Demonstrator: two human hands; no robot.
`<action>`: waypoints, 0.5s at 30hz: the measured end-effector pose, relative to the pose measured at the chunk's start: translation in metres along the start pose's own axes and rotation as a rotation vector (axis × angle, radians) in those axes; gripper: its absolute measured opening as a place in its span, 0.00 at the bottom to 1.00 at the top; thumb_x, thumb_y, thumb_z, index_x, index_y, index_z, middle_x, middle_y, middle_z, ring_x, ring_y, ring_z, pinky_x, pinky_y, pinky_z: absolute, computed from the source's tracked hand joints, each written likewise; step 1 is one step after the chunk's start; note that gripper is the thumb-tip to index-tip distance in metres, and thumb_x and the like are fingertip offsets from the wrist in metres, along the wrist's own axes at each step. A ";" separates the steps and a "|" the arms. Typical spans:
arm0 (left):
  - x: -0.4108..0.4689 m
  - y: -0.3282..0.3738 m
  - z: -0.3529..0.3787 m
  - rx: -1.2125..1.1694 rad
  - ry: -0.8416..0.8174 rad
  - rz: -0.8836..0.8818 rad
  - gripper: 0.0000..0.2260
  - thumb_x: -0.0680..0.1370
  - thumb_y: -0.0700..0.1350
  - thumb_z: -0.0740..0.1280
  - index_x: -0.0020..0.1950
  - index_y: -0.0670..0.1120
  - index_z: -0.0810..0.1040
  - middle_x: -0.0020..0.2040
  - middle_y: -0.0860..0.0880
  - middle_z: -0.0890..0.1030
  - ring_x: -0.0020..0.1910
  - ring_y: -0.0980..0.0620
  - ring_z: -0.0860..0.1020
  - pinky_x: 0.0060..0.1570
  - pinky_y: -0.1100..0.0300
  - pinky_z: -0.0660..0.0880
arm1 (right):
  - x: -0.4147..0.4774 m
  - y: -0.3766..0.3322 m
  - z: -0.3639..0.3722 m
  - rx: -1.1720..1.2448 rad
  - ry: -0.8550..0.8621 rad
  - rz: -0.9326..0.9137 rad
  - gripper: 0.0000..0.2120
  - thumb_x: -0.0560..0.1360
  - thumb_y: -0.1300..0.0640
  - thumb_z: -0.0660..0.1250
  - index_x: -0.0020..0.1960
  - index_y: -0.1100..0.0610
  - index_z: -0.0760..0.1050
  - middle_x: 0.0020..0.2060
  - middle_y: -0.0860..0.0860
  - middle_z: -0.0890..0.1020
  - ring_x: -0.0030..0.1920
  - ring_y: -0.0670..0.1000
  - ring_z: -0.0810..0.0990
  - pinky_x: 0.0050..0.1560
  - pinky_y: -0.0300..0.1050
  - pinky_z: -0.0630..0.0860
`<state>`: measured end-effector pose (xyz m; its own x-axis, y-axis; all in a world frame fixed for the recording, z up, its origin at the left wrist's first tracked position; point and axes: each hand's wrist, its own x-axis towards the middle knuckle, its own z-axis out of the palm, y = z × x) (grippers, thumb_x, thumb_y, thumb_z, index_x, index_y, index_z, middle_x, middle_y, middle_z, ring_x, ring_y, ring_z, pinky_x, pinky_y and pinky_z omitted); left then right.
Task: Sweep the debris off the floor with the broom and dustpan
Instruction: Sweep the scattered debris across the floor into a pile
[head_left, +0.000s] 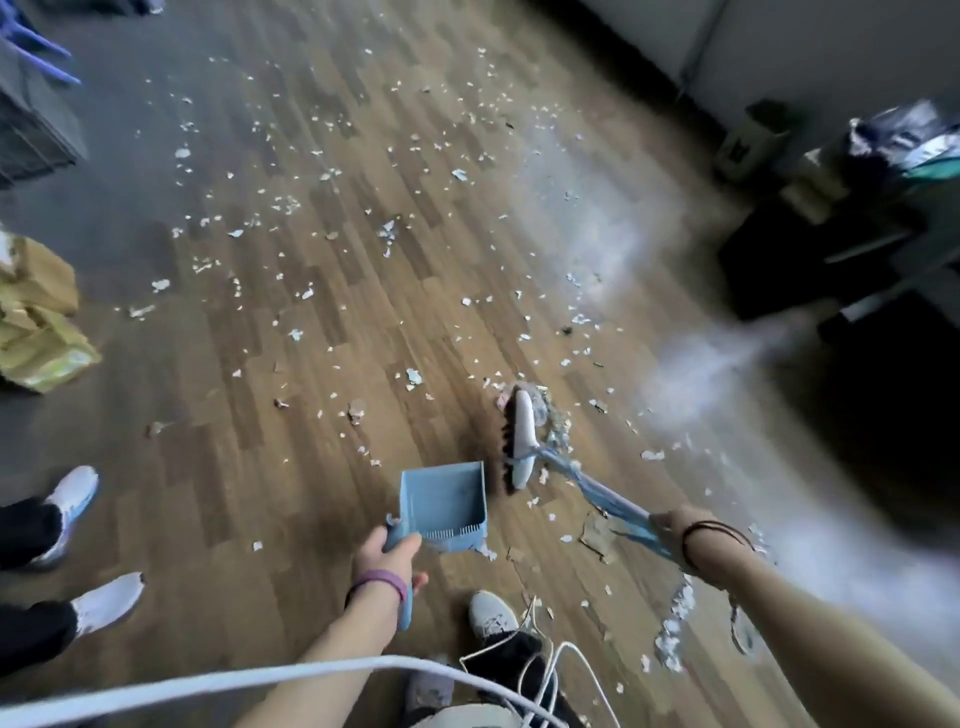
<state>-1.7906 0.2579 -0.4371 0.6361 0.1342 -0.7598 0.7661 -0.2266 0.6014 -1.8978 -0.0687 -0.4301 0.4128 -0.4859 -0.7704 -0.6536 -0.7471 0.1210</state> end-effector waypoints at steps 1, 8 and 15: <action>-0.002 -0.003 0.000 0.033 -0.024 0.012 0.05 0.75 0.36 0.66 0.48 0.45 0.76 0.38 0.45 0.75 0.16 0.52 0.71 0.15 0.70 0.66 | -0.009 0.005 0.018 0.037 -0.031 -0.009 0.13 0.76 0.54 0.59 0.57 0.53 0.77 0.46 0.52 0.81 0.45 0.52 0.80 0.41 0.38 0.70; -0.031 -0.038 -0.006 0.157 -0.198 -0.001 0.12 0.76 0.36 0.66 0.58 0.44 0.74 0.33 0.44 0.75 0.12 0.55 0.69 0.16 0.71 0.65 | -0.108 0.004 0.121 1.129 -0.128 0.195 0.18 0.79 0.60 0.61 0.67 0.51 0.72 0.28 0.52 0.79 0.23 0.47 0.74 0.25 0.38 0.71; -0.074 -0.060 0.014 0.301 -0.370 0.099 0.14 0.76 0.36 0.66 0.55 0.51 0.68 0.41 0.43 0.76 0.11 0.57 0.67 0.15 0.69 0.66 | -0.186 0.026 0.137 2.140 -0.127 0.204 0.11 0.70 0.70 0.62 0.36 0.63 0.83 0.31 0.61 0.80 0.25 0.56 0.81 0.23 0.44 0.78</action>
<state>-1.8854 0.2479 -0.4205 0.5876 -0.2421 -0.7721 0.6084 -0.4969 0.6188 -2.0782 0.0645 -0.3690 0.2887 -0.3789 -0.8793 -0.2354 0.8621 -0.4488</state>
